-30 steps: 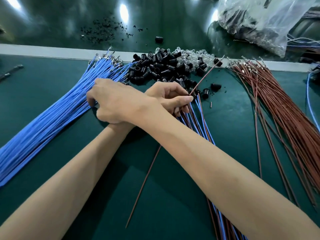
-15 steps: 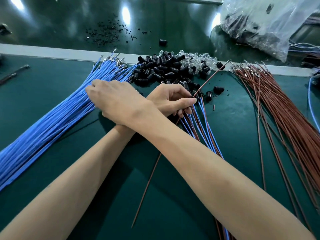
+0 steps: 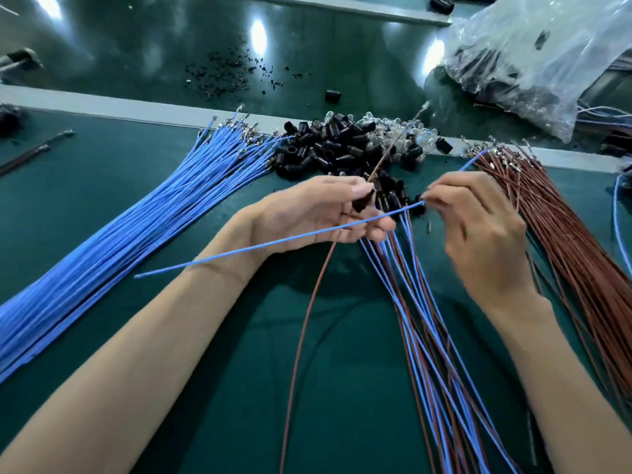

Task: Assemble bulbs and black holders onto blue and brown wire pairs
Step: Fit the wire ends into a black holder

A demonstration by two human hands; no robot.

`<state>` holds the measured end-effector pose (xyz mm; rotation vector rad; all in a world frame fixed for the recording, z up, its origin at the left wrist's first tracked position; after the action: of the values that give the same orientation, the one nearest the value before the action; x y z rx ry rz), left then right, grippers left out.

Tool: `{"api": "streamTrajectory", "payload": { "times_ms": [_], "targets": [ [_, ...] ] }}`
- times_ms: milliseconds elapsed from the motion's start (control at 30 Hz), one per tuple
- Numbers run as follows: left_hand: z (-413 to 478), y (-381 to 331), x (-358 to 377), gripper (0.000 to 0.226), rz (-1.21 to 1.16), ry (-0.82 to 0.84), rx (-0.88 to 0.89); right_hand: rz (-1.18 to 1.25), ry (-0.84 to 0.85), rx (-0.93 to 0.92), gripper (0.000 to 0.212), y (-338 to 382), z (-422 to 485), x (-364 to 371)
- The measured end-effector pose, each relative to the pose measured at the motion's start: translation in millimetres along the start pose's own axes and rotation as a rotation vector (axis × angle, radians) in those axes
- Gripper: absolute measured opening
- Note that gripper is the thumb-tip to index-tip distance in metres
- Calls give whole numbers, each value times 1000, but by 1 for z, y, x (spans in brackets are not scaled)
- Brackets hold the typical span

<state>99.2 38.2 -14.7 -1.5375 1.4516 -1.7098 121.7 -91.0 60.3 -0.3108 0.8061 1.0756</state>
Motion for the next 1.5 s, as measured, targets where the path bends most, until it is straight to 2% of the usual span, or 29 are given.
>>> {"api": "streamTrajectory", "payload": {
  "times_ms": [67,133,200,267,333,367,400,433,500,567,633,800,900,1000,1067,1200,1367,1500],
  "targets": [
    [-5,4,5,12,26,131,-18,-56,-32,119,11,-20,-7,-5],
    [-11,8,18,22,113,230,-40,-62,-35,236,11,-42,-10,-4],
    [-10,11,22,23,200,255,-51,-8,-82,363,21,-51,-13,-7],
    [-7,9,22,17,220,214,-33,280,-223,572,31,-61,-21,-11],
    [-1,6,18,7,183,118,17,636,-377,755,25,-63,-31,-9],
    [1,4,17,5,169,79,43,782,-378,830,17,-64,-35,-3],
    [3,2,15,13,167,39,72,860,-294,878,7,-60,-35,5],
    [4,-1,15,19,175,13,96,905,-145,895,8,-54,-34,14],
    [6,-6,15,20,190,-27,138,988,191,890,30,-32,-35,36],
    [8,-7,16,14,217,-56,153,1069,418,853,32,-8,-40,54],
    [8,-7,17,10,260,-78,148,1071,493,826,23,6,-42,62],
    [7,-7,9,9,317,-118,136,1125,502,816,16,9,-42,62],
    [4,-12,1,13,305,-126,144,1176,385,804,19,2,-38,58],
    [2,-10,-4,7,334,-111,111,1199,95,811,15,-14,-33,45],
    [0,-8,-3,7,399,-80,81,1124,-79,753,12,-22,-28,29],
    [-2,-6,2,12,516,-30,40,1024,-288,628,11,-24,-23,5],
    [-2,-6,4,16,553,-42,28,1021,-391,619,13,-27,-24,-3],
    [-3,-4,4,17,595,-40,4,1001,-319,641,13,-24,-24,4]
  ]
}}
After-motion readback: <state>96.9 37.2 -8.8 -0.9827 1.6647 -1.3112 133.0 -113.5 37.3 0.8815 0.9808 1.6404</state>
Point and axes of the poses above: each hand's wrist, its own z-axis towards the middle knuckle, its own x-axis out of the palm, y = z × x, the point moved 9 cm from there along z, towards the middle knuckle, and after that the axes turned 2 degrees about y, right-handed, at the moved point
